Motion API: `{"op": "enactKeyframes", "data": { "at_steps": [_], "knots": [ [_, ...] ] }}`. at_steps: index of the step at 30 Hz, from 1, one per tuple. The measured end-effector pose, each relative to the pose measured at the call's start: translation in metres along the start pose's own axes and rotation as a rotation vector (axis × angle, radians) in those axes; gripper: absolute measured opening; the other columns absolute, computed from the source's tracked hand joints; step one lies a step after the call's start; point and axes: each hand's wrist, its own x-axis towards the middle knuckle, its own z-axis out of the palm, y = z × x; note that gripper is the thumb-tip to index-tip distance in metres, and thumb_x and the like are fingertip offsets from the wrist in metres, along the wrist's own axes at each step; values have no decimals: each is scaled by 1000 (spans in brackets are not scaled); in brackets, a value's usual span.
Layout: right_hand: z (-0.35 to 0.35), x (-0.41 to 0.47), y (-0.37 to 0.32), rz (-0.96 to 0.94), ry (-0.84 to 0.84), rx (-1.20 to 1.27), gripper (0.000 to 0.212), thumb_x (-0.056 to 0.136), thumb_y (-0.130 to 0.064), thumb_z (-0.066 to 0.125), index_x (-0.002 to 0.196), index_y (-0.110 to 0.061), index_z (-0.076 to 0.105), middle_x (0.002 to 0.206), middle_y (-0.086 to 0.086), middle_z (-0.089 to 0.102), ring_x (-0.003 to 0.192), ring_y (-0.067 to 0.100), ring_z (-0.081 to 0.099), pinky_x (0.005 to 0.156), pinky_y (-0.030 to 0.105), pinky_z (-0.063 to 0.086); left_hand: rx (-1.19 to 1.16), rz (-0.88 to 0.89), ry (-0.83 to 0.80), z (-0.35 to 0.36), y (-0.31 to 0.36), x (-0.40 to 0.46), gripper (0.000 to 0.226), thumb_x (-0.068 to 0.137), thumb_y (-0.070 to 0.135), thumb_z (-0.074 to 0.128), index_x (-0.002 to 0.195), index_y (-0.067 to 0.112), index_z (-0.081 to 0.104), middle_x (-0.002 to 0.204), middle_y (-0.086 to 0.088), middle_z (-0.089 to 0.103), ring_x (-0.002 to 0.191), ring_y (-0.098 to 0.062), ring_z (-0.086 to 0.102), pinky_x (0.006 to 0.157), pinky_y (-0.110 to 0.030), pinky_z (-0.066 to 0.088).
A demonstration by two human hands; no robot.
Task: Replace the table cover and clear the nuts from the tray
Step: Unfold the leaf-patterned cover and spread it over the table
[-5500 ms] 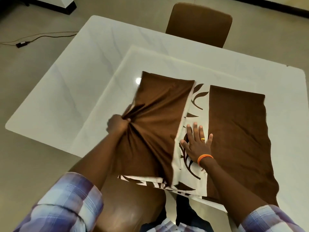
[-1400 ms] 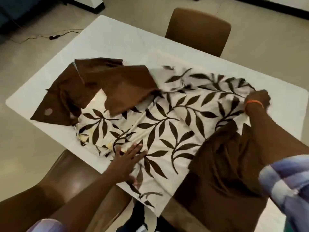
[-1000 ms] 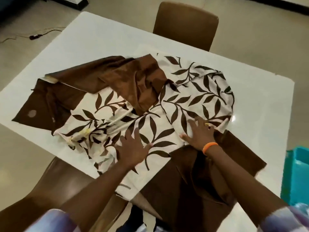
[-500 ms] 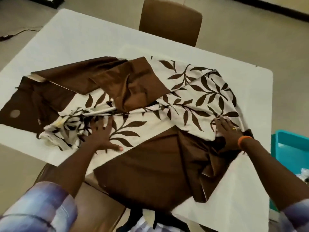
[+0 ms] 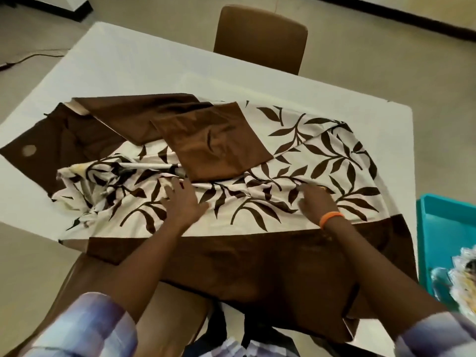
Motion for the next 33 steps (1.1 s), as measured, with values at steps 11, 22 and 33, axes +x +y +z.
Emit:
{"op": "enactKeyframes", "data": {
  "at_steps": [11,22,33],
  "knots": [
    [6,80,-114,-275,220,-202,51,78,-13,60,127,-14,45,123,14,48,80,36,60,64,42,54,240,223,-37,-4,-35,14,133,51,94,52,147,7,23,160,-17,10,147,-33,13,118,-51,16],
    [-50,181,-84,-203,7,304,26,82,2,50,101,-8,65,98,14,66,88,28,62,78,32,48,78,61,10,0,17,52,123,57,93,48,150,25,6,154,-16,17,144,-39,15,108,-69,15],
    [-99,255,98,702,624,873,83,89,-66,36,141,-3,37,145,18,40,134,29,40,111,32,29,232,178,-36,-8,34,73,131,55,87,61,151,38,-13,156,-16,11,144,-41,8,110,-68,19]
  ]
}}
